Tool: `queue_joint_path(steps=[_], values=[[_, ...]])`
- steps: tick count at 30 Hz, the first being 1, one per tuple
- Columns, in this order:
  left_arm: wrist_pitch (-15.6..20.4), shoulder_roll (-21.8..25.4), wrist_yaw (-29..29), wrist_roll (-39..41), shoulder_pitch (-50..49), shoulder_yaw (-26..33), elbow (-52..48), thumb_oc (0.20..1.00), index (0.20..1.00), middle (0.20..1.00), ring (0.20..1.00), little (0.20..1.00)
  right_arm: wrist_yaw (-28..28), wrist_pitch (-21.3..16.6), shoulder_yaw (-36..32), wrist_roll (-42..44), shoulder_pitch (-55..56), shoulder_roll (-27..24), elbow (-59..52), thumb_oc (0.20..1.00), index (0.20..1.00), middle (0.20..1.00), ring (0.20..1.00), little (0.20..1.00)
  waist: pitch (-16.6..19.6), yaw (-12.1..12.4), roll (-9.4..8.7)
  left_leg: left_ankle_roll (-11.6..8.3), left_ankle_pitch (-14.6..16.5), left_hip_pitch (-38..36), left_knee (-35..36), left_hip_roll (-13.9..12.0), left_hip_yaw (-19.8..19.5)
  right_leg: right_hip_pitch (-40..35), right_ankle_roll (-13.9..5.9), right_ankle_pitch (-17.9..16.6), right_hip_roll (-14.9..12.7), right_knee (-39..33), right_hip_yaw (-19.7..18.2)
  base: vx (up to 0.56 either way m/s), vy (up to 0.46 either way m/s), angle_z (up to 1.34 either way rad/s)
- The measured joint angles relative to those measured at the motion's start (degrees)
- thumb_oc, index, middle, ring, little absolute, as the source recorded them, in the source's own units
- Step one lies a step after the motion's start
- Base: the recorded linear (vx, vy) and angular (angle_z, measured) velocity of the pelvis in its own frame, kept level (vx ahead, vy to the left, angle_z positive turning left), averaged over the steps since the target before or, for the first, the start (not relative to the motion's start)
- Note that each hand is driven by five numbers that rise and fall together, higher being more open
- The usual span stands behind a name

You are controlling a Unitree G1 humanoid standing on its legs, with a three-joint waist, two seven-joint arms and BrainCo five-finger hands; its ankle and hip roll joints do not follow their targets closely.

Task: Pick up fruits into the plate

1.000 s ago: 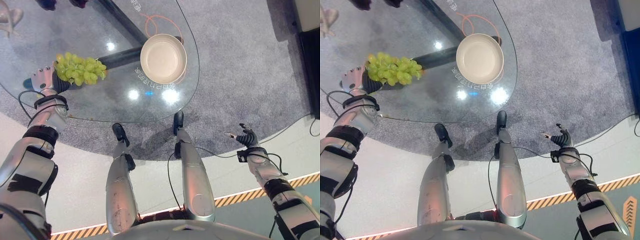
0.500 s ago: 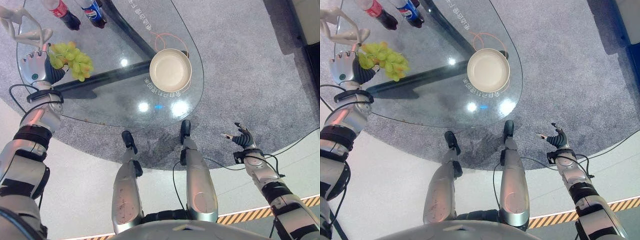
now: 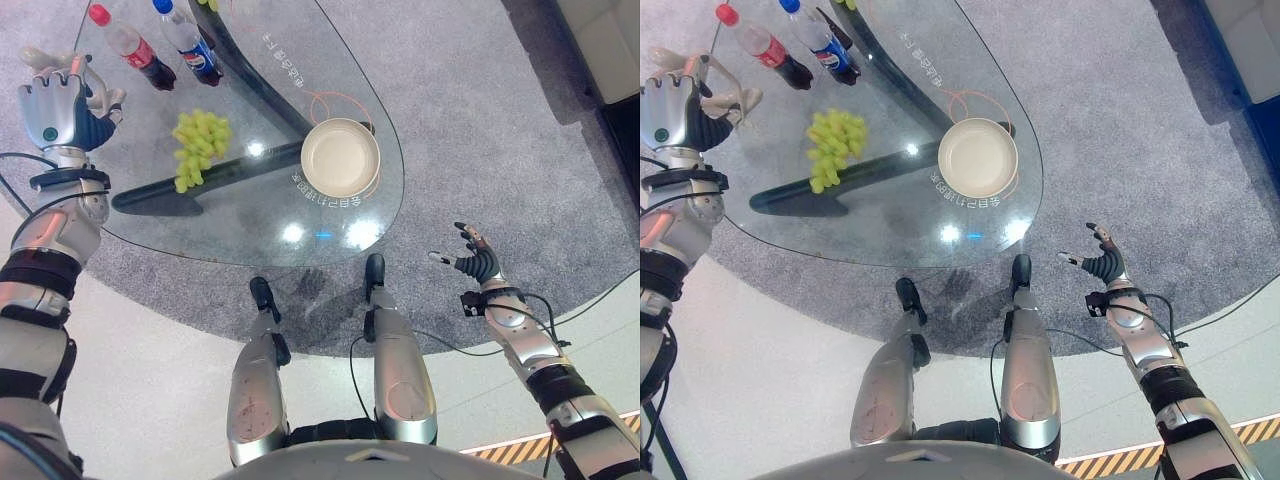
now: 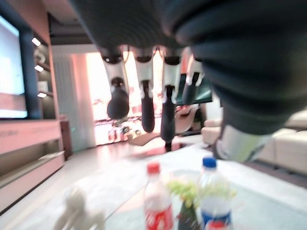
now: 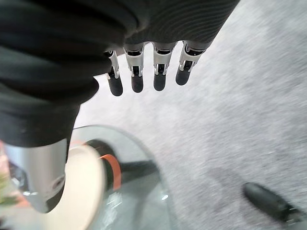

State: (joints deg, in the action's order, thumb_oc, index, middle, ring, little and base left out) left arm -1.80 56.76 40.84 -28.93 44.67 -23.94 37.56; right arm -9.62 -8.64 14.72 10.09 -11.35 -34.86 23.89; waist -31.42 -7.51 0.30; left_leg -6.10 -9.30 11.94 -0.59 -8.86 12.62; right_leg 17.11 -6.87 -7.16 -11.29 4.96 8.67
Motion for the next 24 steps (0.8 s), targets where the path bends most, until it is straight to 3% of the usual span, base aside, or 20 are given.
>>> queue_joint_path(steps=[6,11,14,15,16,17,20,24], values=[[3.81,2.33,-0.07,-2.56,-1.95,-0.01,-6.11,0.2,0.2,0.2,0.2,0.2,10.36,-0.81,-0.47,0.59,-0.84,-2.62,-6.59,1.0,1.0,1.0,1.0,1.0,0.22,0.21,0.77,-0.25,0.21,-4.29,0.98,-0.03,-0.21,-5.15,-0.09,-0.07,0.13,-1.99,1.02,0.07,-0.023,0.04],[4.8,4.72,-0.64,-2.77,-2.62,0.14,-7.56,0.2,0.2,0.2,0.2,0.2,14.0,-0.5,-2.06,0.62,-3.86,-5.08,-9.03,1.0,1.0,1.0,1.0,1.0,0.59,0.64,0.91,-0.59,1.25,-8.04,1.12,-0.09,-0.21,-9.59,-0.09,-0.06,0.22,-3.54,1.33,0.14,-0.005,0.01],[4.72,4.48,-2.45,-2.58,-7.55,2.17,-8.82,0.2,0.2,0.2,0.2,0.2,15.24,1.61,-2.95,1.11,-4.49,-5.02,-10.65,1.0,1.0,1.0,1.0,1.0,4.05,0.69,1.85,-0.61,1.34,-8.43,1.9,-0.05,-0.07,-9.81,-0.09,-0.08,0.34,-4.04,1.39,0.09,0.024,-0.02],[4.75,3.39,-3.2,-2.49,-9.82,2.76,-9.08,0.266,0.266,0.266,0.266,0.266,15.68,2.67,-2.95,1.15,-4.13,-4.73,-10.61,1.0,1.0,1.0,1.0,1.0,6.09,0.7,2.3,-0.61,1.33,-8.53,2.21,-0.02,-0.02,-9.8,-0.1,-0.07,0.37,-4.29,1.39,0.04,0.036,-0.02],[4.72,1.58,-4.02,-2.38,-12.07,4.03,-9.1,0.95,0.95,0.95,0.95,0.95,16.06,3.53,-2.94,1.15,-3.49,-4.48,-10.53,1.0,1.0,1.0,1.0,1.0,8.03,0.76,2.69,-0.62,1.33,-8.69,2.69,0.07,0.01,-9.94,-0.1,-0.07,0.39,-4.77,1.4,0.02,0.054,-0.03],[4.71,0.93,-4.72,-1.99,-13.21,4.02,-9.13,1.0,1.0,1.0,1.0,1.0,16.18,3.89,-2.88,1.1,-3.05,-4.44,-10.53,1.0,1.0,1.0,1.0,1.0,8.57,0.91,2.83,-0.62,1.33,-9.57,3.05,0.11,0.05,-10.79,-0.1,-0.08,0.45,-5.17,1.4,0.0,0.081,-0.01],[3.49,-3.28,-10.21,6.65,-16.46,6.51,-9.01,1.0,1.0,1.0,1.0,1.0,16.17,5.54,-2.61,0.4,-1.71,-3.97,-8.92,1.0,1.0,1.0,1.0,1.0,10.59,1.15,2.94,-0.67,1.46,-10.32,3.38,0.17,0.57,-11.46,-0.12,-0.06,0.49,-5.76,1.26,-0.03,0.052,-0.04],[-0.96,-10.8,-15.74,17.43,-19.71,8.76,-8.78,1.0,1.0,1.0,1.0,1.0,16.02,7.58,-2.6,-0.41,0.41,-3.79,-5.4,1.0,1.0,1.0,1.0,1.0,10.82,1.17,2.9,-0.67,1.48,-10.1,3.47,0.15,1.11,-10.75,-0.18,-0.03,0.58,-5.89,0.6,-0.1,-0.01,-0.08]])
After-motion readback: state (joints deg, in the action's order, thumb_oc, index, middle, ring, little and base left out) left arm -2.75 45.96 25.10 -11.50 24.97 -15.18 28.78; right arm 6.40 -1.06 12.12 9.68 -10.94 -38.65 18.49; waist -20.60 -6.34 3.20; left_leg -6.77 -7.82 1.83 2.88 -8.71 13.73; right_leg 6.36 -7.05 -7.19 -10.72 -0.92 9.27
